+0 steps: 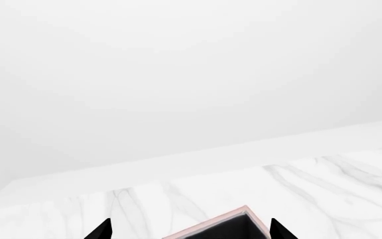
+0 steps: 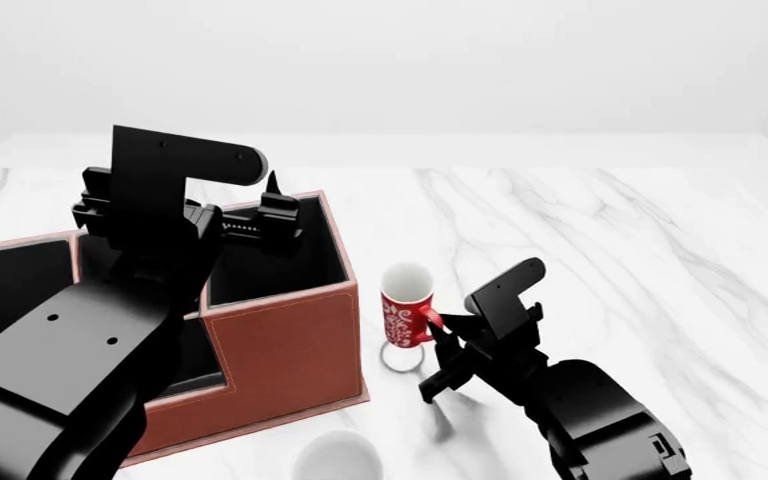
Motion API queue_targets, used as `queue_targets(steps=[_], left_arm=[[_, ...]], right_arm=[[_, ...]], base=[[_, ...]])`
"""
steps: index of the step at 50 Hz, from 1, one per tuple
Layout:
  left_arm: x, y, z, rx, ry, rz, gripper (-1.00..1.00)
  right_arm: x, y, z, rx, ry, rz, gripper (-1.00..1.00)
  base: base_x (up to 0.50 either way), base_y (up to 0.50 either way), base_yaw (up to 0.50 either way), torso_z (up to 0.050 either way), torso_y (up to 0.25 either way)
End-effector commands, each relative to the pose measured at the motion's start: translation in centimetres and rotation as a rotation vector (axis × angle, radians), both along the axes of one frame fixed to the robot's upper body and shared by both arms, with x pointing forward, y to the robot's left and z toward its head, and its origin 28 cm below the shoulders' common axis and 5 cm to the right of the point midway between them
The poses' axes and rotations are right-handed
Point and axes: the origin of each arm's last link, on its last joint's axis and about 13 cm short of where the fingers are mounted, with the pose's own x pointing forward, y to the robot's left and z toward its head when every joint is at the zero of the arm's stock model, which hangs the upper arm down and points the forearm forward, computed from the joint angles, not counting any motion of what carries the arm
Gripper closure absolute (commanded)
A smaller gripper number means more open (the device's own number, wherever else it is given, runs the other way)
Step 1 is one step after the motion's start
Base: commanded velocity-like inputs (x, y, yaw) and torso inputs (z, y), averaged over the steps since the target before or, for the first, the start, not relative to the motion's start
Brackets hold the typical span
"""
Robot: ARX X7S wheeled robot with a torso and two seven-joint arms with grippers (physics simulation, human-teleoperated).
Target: Pick up the red mug and place it to the right of the caddy.
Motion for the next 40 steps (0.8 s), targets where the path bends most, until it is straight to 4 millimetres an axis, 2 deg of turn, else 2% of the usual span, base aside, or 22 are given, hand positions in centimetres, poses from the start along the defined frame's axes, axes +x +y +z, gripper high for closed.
queue_targets(steps=[1,13,31,32,40], left_arm=[[0.1,0.0,-0.2,0.0,0.005,0.001,-1.0],[0.2,0.1,-0.3,-0.004,0.009,0.002,-1.0],[0.3,0.1,-0.4,-0.003,0.012,0.007,-1.0],[0.3,0.1,-0.4,-0.003,0.012,0.007,-1.0],[0.3,0.2,-0.4,-0.005,0.01,0.008,-1.0]], right_arm=[[1.2,0.2,-1.0,0.004,0.018,-0.003,1.0],[1.6,0.1,-3.0,-0.051,0.121,-0.034,1.0],[1.6,0.1,-3.3,-0.054,0.147,-0.029,1.0],[1.6,0.1,-3.2,-0.045,0.159,-0.027,-1.0],[1.6,0.1,-3.2,-0.047,0.157,-0.033,-1.0]], base=[[0.0,0.0,0.0,0.0,0.0],[0.0,0.0,0.0,0.0,0.001],[0.0,0.0,0.0,0.0,0.0],[0.0,0.0,0.0,0.0,0.0],[0.0,0.0,0.0,0.0,0.0]])
